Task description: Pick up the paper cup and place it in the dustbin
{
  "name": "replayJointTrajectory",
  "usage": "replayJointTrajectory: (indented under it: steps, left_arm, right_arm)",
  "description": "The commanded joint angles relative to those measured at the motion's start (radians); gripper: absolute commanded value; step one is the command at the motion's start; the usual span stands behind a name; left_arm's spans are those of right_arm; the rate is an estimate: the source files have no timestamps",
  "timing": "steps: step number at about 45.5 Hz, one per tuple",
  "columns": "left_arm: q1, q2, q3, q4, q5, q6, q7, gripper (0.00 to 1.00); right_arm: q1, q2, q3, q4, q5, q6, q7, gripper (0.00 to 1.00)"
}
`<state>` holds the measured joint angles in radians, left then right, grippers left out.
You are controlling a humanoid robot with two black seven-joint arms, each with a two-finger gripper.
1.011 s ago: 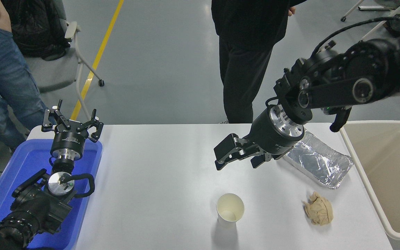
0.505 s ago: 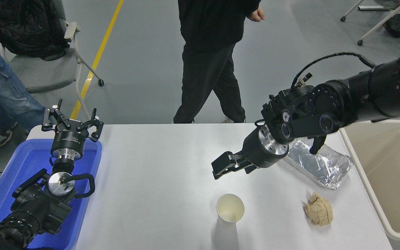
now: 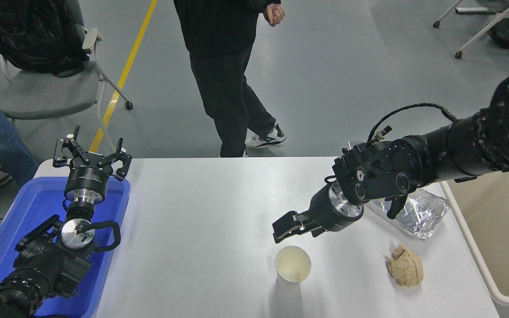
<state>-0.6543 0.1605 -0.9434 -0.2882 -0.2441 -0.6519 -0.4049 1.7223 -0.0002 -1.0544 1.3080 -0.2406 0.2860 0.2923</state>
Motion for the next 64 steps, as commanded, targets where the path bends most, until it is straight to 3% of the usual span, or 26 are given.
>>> replayJointTrajectory:
  steps: [1,31,37,41,48,50,64]
  left_arm:
    - [0.001,-0.001,0.000,0.000,0.000,0.000,0.000,0.99]
    - [-0.001,-0.001,0.000,0.000,0.000,0.000,0.000,0.99]
    - [0.001,-0.001,0.000,0.000,0.000,0.000,0.000,0.99]
    - [0.001,0.001,0.000,0.000,0.000,0.000,0.000,0.99]
    - [-0.001,-0.001,0.000,0.000,0.000,0.000,0.000,0.99]
    - [-0.001,0.001,0.000,0.000,0.000,0.000,0.000,0.99]
    - [0.001,-0.001,0.000,0.000,0.000,0.000,0.000,0.99]
  right_arm:
    - [-0.095,0.000,0.001,-0.044,-0.032,-0.030,0.001,1.00]
    - [-0.204,0.000,0.004,-0.125,-0.102,-0.050,-0.001,0.97]
    - [-0.211,0.000,0.002,-0.127,-0.102,-0.050,0.001,0.80]
    - [-0.216,0.000,0.004,-0.127,-0.102,-0.050,0.001,0.50]
    - [-0.217,0.000,-0.009,-0.127,-0.105,-0.048,0.001,0.19]
    - [-0.217,0.000,-0.009,-0.127,-0.106,-0.048,0.001,0.02]
    - [-0.211,0.000,-0.010,-0.124,-0.114,-0.038,0.001,0.00]
